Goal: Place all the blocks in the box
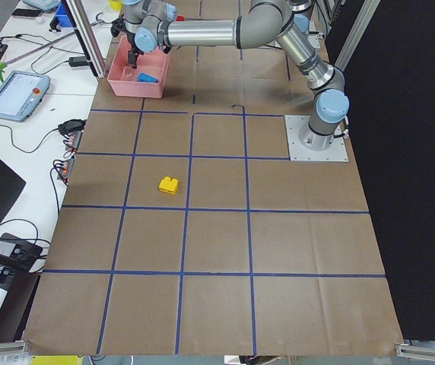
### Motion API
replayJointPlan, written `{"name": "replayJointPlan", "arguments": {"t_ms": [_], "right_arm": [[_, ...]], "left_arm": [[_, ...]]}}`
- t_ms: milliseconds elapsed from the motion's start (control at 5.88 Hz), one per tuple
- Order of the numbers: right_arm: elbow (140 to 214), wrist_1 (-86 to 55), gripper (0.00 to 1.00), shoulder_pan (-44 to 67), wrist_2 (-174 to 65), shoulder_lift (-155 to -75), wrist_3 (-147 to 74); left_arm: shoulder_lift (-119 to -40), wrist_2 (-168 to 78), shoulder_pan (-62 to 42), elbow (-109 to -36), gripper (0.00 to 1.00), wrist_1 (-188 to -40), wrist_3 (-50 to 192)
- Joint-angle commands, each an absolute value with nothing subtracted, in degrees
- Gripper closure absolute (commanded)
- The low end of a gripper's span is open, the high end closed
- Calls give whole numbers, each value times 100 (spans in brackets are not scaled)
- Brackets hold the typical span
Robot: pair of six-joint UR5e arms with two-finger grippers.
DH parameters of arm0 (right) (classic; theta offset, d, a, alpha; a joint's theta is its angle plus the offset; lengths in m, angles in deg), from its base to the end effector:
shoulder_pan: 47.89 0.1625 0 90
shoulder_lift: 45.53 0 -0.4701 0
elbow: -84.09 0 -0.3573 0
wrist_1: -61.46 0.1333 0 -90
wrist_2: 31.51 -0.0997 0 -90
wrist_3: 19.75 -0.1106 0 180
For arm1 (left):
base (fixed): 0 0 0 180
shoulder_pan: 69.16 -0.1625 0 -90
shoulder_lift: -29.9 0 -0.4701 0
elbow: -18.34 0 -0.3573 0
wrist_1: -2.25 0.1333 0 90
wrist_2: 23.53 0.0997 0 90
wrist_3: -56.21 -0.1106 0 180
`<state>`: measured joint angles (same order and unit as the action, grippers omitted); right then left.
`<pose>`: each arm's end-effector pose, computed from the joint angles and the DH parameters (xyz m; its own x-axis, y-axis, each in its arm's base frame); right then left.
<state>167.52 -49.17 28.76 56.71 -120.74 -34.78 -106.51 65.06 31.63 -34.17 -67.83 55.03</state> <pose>-0.0043 -0.6103 0.4794 -0.8822 0.4630 -0.0850 0.4704 0.8596 -0.1997 -0.2857 -0.7726 0.3417 -0.9772 0.2116 0.0202 0.2039 0.9601 -0.1913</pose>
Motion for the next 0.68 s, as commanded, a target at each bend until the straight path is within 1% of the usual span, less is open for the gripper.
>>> {"name": "replayJointPlan", "arguments": {"t_ms": [0, 170, 340, 511], "right_arm": [[16017, -5033, 92, 3942, 5482, -11473, -4885], [15385, -5138, 92, 4321, 5141, -10869, -5711], [14378, -5200, 92, 4743, 5103, -10193, -6224], [13629, -5201, 92, 5026, 5120, -9456, -6621]], "left_arm": [[-10100, 6507, 2764, -3466, 0, -7312, 5375], [-9801, 6498, 2378, -3484, 0, -7768, 4914], [-9502, 6533, 1913, -3614, 0, -8243, 4396], [-9151, 6507, 1351, -4086, 0, -8282, 4025]]}}
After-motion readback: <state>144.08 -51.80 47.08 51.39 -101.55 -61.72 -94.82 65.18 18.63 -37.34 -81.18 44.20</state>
